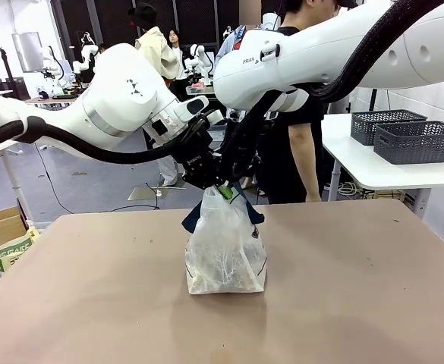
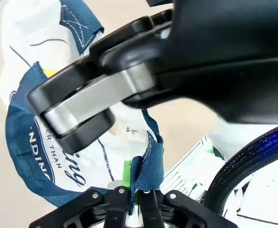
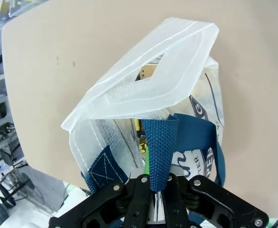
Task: Transfer purchased items from the store into the shopping bag.
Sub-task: Move the Reusable shopping bag to the right side of the table.
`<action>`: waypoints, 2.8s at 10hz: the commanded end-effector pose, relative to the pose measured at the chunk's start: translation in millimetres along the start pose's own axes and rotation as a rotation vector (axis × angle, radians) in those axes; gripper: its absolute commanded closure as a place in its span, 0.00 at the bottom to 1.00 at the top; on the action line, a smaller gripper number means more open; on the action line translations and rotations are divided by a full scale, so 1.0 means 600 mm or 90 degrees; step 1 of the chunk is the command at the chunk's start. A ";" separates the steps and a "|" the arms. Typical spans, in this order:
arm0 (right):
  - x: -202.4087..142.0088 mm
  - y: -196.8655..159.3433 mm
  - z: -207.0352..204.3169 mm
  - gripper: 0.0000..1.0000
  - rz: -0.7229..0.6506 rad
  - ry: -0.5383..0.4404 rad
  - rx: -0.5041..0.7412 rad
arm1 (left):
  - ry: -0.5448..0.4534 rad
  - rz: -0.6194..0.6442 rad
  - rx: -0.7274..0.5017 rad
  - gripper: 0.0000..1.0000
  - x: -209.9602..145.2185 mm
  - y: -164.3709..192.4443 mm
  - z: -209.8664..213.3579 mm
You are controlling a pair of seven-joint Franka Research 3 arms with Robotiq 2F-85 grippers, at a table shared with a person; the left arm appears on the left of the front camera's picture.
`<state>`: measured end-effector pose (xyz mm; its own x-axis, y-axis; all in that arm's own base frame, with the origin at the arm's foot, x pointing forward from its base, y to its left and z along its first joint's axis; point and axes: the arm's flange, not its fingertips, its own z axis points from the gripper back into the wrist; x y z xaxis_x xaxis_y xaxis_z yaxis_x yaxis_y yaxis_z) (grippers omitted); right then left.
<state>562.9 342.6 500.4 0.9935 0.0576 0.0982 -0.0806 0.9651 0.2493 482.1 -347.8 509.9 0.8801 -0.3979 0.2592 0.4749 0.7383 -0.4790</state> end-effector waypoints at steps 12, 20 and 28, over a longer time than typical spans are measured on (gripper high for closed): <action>0.029 -0.091 0.056 0.00 -0.043 -0.062 0.122 | -0.014 0.014 0.008 1.00 -0.006 0.006 0.012; 0.018 -0.255 0.191 0.00 0.350 -0.066 0.295 | -0.014 0.014 0.008 1.00 -0.006 0.006 0.012; -0.113 -0.302 0.198 0.00 0.574 -0.253 0.256 | -0.014 0.014 0.008 1.00 -0.006 0.006 0.012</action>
<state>505.7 131.4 574.4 0.4595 0.5781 0.6743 -0.8716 0.4395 0.2172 480.8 -341.6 511.4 0.8895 -0.3679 0.2709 0.4559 0.7535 -0.4736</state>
